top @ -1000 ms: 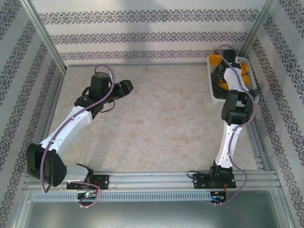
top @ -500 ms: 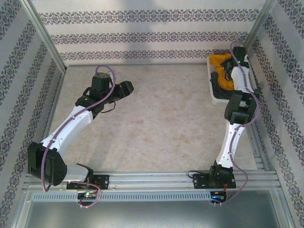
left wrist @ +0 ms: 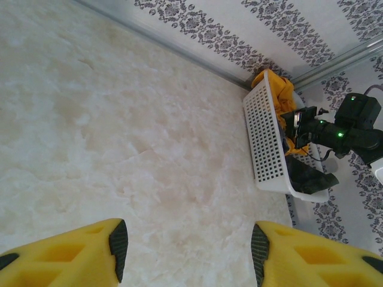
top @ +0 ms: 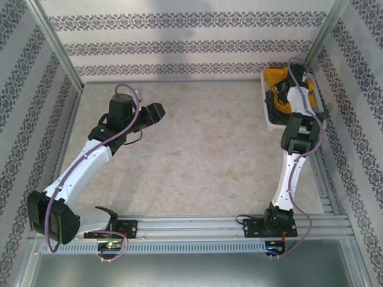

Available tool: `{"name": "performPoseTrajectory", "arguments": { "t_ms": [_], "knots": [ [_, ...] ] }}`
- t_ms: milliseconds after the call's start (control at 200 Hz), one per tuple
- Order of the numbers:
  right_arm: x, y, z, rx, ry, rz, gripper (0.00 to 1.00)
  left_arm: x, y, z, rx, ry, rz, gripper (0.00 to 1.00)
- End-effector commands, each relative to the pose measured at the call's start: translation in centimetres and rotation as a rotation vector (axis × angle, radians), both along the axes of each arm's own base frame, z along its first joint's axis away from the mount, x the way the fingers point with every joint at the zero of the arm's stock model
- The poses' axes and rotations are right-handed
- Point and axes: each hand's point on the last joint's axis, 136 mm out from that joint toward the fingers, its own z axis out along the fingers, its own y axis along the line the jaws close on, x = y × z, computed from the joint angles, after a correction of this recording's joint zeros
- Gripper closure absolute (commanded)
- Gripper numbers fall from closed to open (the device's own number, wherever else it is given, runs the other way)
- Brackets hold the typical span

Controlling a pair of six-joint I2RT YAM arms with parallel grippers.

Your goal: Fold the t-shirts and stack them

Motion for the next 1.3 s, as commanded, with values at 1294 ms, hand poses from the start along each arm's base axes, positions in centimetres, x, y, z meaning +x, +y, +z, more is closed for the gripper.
{"name": "performPoseTrajectory", "arguments": {
  "t_ms": [1294],
  "knots": [
    [-21.9,47.7,24.8,-0.439,-0.577,1.087,0.71,-4.4,8.4,-0.6,0.226,0.041,0.333,0.35]
  ]
}}
